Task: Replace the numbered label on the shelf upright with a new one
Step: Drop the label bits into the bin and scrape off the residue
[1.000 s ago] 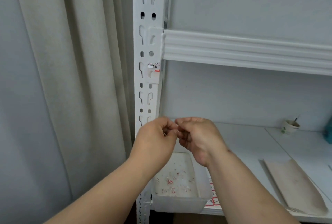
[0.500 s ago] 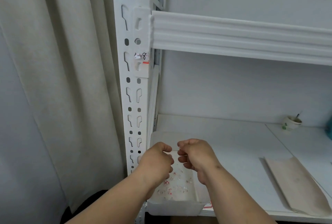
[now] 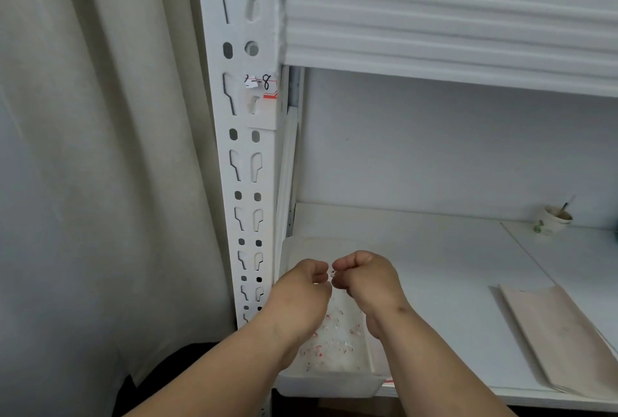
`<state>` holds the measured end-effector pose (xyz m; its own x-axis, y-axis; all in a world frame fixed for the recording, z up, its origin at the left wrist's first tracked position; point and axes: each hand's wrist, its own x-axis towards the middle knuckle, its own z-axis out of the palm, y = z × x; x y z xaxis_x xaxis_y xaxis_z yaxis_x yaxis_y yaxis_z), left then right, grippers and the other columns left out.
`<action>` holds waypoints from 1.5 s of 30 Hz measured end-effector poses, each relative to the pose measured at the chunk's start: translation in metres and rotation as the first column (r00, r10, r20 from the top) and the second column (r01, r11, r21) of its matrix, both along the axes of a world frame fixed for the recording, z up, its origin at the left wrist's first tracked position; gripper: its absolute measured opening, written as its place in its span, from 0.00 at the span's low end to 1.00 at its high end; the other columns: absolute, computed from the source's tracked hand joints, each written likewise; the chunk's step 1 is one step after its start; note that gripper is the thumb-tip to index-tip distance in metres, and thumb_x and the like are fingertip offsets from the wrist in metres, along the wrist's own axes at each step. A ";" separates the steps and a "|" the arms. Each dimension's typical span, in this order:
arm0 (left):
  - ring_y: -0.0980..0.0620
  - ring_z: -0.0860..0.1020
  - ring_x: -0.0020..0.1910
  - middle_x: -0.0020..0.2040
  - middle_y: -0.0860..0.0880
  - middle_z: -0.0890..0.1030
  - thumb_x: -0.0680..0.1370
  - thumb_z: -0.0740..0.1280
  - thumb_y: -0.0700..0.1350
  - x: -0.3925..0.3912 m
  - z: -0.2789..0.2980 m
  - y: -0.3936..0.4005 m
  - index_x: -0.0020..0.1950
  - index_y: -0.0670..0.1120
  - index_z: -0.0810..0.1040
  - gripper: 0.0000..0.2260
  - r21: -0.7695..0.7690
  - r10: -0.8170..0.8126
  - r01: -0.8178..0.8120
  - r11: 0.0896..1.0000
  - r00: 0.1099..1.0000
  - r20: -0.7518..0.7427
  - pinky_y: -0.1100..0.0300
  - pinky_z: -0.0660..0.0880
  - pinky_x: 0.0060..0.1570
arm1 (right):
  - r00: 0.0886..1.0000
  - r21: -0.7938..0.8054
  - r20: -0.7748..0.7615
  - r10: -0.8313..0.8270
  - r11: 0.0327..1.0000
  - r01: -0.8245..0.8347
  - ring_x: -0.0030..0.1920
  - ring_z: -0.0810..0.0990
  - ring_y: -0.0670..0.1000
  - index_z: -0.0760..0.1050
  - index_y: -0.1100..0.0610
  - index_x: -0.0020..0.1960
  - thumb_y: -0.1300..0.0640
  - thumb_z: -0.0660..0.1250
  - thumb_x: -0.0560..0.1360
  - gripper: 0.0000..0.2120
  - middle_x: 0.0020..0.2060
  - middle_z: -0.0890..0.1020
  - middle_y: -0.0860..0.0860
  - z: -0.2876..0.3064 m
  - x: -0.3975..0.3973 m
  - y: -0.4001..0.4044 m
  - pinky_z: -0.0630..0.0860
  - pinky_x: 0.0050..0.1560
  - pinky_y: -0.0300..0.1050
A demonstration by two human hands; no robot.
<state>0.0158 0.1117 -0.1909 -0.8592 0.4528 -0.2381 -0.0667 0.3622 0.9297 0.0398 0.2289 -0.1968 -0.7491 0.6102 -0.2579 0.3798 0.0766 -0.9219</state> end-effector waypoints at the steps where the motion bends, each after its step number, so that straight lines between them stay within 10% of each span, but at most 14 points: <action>1: 0.63 0.74 0.49 0.63 0.56 0.75 0.81 0.59 0.41 0.001 0.002 0.000 0.70 0.52 0.70 0.18 0.001 0.006 -0.005 1.000 1.000 -0.011 0.71 0.68 0.37 | 1.000 0.000 -0.008 -0.003 1.000 0.003 0.38 0.82 0.51 0.78 0.59 0.42 0.71 0.66 0.69 0.09 0.39 0.83 0.55 0.002 0.000 0.000 0.73 0.36 0.40; 13: 0.61 0.75 0.50 0.61 0.56 0.76 0.82 0.60 0.43 0.013 0.019 -0.016 0.69 0.52 0.71 0.16 -0.047 -0.011 0.007 0.999 0.995 -0.097 0.73 0.68 0.34 | 1.000 0.084 -0.022 0.009 0.996 -0.007 0.44 0.82 0.52 0.79 0.56 0.44 0.70 0.63 0.72 0.11 0.41 0.83 0.53 0.021 0.011 -0.010 0.73 0.36 0.39; 17: 0.54 0.82 0.44 0.47 0.53 0.82 0.80 0.62 0.45 0.018 0.034 -0.023 0.52 0.54 0.78 0.06 -0.026 0.009 -0.016 1.000 0.968 -0.252 0.60 0.79 0.42 | 0.989 0.080 -0.148 -0.030 0.996 0.042 0.34 0.81 0.49 0.77 0.58 0.44 0.63 0.65 0.75 0.04 0.39 0.82 0.52 0.037 0.018 -0.019 0.73 0.33 0.39; 21: 0.59 0.76 0.32 0.34 0.57 0.79 0.80 0.64 0.46 0.024 0.055 -0.035 0.41 0.57 0.76 0.09 0.059 0.101 -0.083 0.995 0.843 -0.529 0.62 0.75 0.36 | 0.955 0.151 -0.294 -0.038 0.985 0.085 0.38 0.82 0.48 0.78 0.55 0.48 0.62 0.61 0.78 0.08 0.41 0.82 0.51 0.065 0.018 -0.036 0.74 0.36 0.38; 29: 0.62 0.73 0.46 0.46 0.61 0.74 0.74 0.68 0.42 0.015 0.110 -0.065 0.51 0.54 0.75 0.09 0.449 0.467 -0.140 0.883 0.373 -0.802 0.74 0.68 0.47 | 0.805 0.386 -0.578 0.131 0.914 0.129 0.49 0.79 0.42 0.78 0.48 0.50 0.57 0.64 0.76 0.07 0.49 0.81 0.46 0.124 0.019 -0.083 0.75 0.54 0.38; 32: 0.66 0.71 0.48 0.48 0.54 0.74 0.73 0.70 0.43 0.000 0.128 -0.072 0.50 0.53 0.74 0.09 0.508 0.541 -0.186 0.841 0.320 -0.778 0.75 0.65 0.50 | 0.749 0.460 -0.638 0.181 0.869 0.181 0.47 0.77 0.38 0.76 0.48 0.49 0.57 0.65 0.76 0.05 0.48 0.77 0.43 0.139 0.018 -0.095 0.70 0.48 0.26; 35: 0.68 0.70 0.49 0.49 0.52 0.74 0.73 0.73 0.42 -0.012 0.141 -0.074 0.50 0.50 0.76 0.10 0.503 0.545 -0.211 0.838 0.316 -0.776 0.75 0.65 0.51 | 0.700 0.498 -0.686 0.198 0.829 0.254 0.49 0.77 0.41 0.76 0.50 0.50 0.58 0.66 0.76 0.05 0.47 0.74 0.41 0.146 0.013 -0.101 0.73 0.52 0.35; 41: 0.51 0.73 0.49 0.48 0.51 0.74 0.72 0.74 0.39 -0.022 0.152 -0.071 0.49 0.45 0.79 0.08 0.474 0.505 -0.176 0.863 0.250 -0.826 0.58 0.73 0.51 | 0.627 0.527 -0.749 0.216 0.767 0.366 0.52 0.76 0.46 0.75 0.53 0.50 0.57 0.66 0.75 0.04 0.48 0.73 0.45 0.151 -0.001 -0.104 0.76 0.52 0.48; 45: 0.46 0.76 0.47 0.47 0.48 0.75 0.73 0.73 0.40 -0.029 0.154 -0.071 0.46 0.44 0.80 0.04 0.461 0.484 -0.154 0.874 0.182 -0.856 0.56 0.74 0.47 | 0.602 0.555 -0.753 0.265 0.748 0.364 0.48 0.76 0.43 0.73 0.52 0.49 0.58 0.64 0.76 0.03 0.47 0.74 0.45 0.151 -0.003 -0.106 0.75 0.47 0.38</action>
